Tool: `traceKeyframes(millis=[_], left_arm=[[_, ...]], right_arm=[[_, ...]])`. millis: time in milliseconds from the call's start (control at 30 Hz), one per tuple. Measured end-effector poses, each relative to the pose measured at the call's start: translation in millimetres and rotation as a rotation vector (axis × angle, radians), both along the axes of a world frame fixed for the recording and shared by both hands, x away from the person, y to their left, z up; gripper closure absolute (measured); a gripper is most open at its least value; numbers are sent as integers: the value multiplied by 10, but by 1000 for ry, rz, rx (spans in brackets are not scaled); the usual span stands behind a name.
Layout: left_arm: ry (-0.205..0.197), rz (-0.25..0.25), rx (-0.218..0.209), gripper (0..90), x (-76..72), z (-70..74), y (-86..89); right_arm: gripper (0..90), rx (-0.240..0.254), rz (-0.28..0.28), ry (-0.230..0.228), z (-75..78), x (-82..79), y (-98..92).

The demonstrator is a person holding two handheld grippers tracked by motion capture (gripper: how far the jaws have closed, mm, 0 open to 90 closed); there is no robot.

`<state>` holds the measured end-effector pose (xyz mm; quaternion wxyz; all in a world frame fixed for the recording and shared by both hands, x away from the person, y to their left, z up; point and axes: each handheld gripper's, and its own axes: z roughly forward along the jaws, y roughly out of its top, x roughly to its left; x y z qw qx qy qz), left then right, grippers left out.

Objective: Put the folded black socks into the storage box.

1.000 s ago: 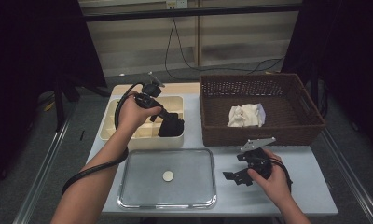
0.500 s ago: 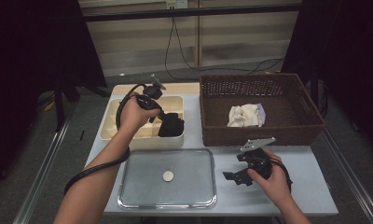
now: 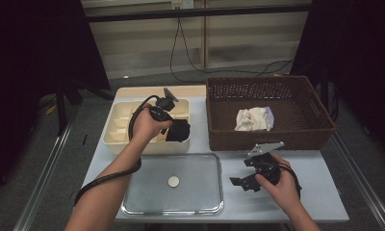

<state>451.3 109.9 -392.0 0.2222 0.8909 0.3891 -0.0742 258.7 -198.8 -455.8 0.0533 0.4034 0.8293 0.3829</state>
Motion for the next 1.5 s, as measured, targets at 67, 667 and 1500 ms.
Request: traceKeyframes(millis=[67,667,1500], left_arm=[[-5,-3,-4,900,-11,-23,-16],[15,-20,9,900,-92,-271,-90],[19,-20,27,900,-98,-353,-119]], right_arm=[[86,-2,2,1,2,-2,1],[85,-14,8,4,-10,4,33],[85,-14,9,6,-14,10,55]])
